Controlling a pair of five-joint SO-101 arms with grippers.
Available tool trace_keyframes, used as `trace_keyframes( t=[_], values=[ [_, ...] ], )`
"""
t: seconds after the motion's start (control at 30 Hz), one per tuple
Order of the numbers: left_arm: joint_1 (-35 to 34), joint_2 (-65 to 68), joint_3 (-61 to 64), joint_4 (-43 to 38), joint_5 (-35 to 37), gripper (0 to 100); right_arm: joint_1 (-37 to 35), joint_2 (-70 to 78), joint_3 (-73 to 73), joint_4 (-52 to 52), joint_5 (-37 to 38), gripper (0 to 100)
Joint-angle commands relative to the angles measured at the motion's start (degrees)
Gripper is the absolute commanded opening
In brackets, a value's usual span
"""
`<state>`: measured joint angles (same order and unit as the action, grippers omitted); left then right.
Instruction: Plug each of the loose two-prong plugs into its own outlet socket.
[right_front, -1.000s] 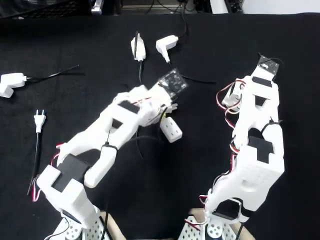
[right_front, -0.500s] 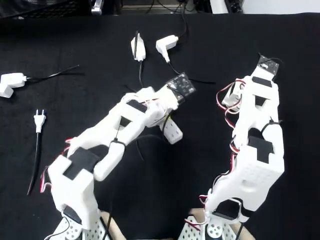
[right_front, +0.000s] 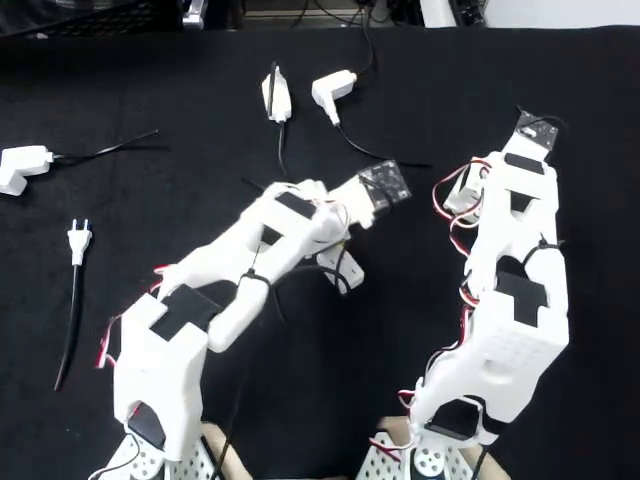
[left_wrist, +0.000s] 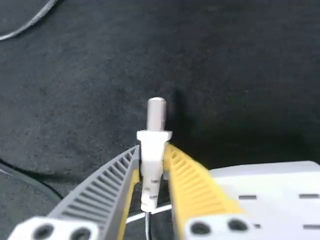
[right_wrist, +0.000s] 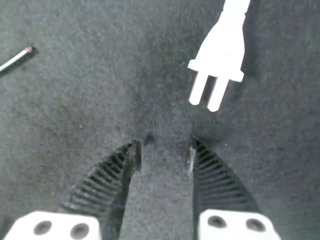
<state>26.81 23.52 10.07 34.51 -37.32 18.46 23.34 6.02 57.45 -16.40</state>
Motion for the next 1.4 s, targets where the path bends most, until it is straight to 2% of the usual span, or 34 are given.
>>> trace_keyframes(
  t=[0.0, 0.47, 0.63, 0.8, 1.1, 1.23, 1.37],
  values=[
    [0.13, -0.18, -1.89, 0.35, -0.26, 3, -0.26, -0.13, -2.59, -0.44, -0.44, 15.6],
    [-2.59, -1.76, -2.59, -0.26, -0.18, 3, 2.55, -1.36, -6.81, 0.18, -0.7, 15.6],
    [-1.54, -2.73, -3.56, -0.79, 7.56, 3, 2.73, -3.12, -11.65, 8.18, -0.79, 15.6],
    [-0.04, -7.82, -2.77, -0.44, 8.62, 3, 4.04, -0.92, -12.0, 6.95, -0.79, 15.6],
    [0.4, -26.99, 6.99, -0.44, 11.78, 3, 5.45, -0.31, -13.32, 6.42, -0.7, 14.7],
    [0.31, -40.44, 17.98, -0.53, 11.78, 3, 4.84, -0.4, -14.11, 6.86, 2.02, 9.8],
    [0.48, -57.85, 32.31, -1.05, 11.69, 3, 3.52, -0.31, -17.8, 11.52, 3.69, 4.6]
  ],
)
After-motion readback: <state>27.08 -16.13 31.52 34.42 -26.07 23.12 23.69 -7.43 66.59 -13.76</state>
